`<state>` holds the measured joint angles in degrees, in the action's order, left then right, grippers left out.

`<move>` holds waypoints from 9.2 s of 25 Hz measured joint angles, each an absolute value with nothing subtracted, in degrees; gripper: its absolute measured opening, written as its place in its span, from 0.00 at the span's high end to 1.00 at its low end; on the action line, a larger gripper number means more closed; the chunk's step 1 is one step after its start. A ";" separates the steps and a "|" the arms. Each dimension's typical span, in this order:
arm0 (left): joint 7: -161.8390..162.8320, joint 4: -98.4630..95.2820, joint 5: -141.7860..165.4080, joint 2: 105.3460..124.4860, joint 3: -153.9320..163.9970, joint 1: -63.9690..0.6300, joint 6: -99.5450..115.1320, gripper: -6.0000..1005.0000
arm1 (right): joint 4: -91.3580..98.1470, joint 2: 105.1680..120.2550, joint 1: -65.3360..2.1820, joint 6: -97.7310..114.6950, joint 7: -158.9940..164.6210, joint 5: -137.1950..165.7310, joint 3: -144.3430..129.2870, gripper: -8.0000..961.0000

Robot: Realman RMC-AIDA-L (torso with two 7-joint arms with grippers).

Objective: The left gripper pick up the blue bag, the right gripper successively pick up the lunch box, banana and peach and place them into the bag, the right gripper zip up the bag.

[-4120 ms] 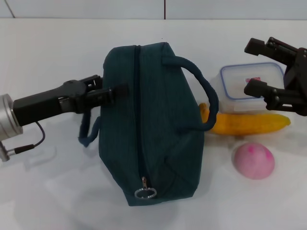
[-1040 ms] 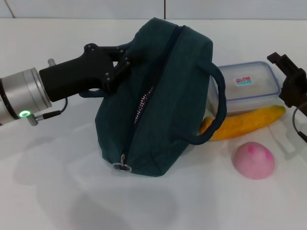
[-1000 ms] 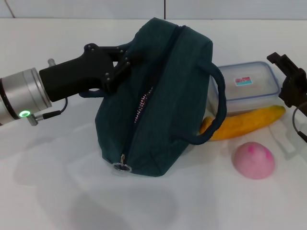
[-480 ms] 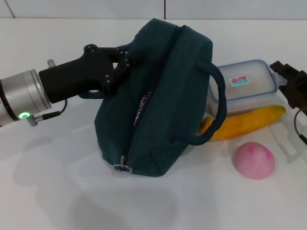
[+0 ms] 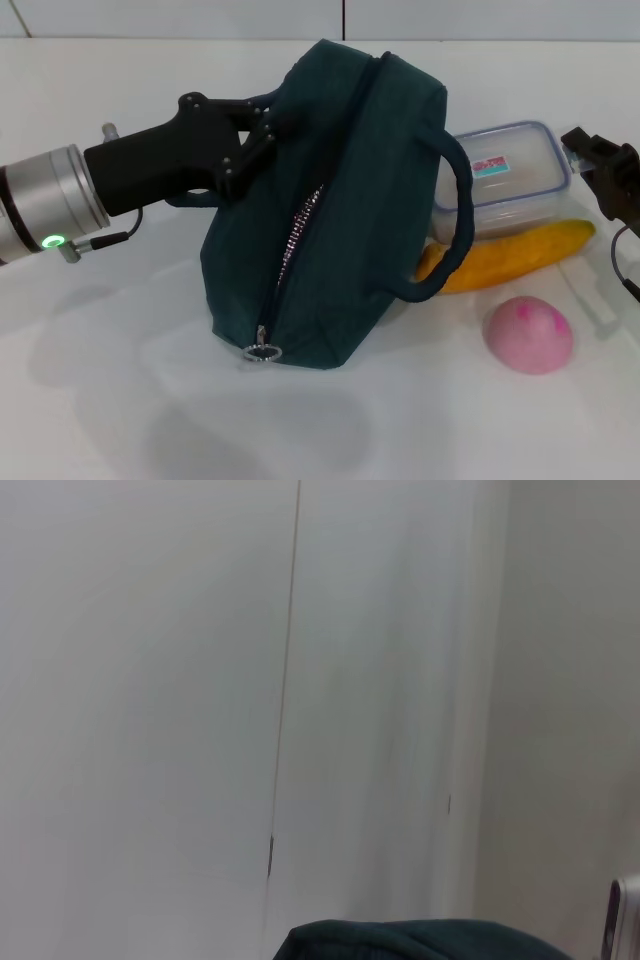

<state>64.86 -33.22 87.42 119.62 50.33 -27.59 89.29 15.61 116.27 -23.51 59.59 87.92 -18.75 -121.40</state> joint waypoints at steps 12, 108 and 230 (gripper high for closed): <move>68.46 -33.39 86.15 119.30 46.98 -27.01 93.53 0.96 | 11.98 115.45 -25.70 76.41 71.24 -18.68 -120.66 0.89; 68.47 -29.53 86.51 119.42 47.23 -30.43 79.09 0.96 | 72.55 114.86 -39.09 95.68 111.41 133.07 -70.90 0.30; 67.06 -25.83 84.46 119.56 46.94 -33.08 81.99 0.95 | 13.00 116.18 -45.04 80.03 87.26 57.33 -70.81 0.49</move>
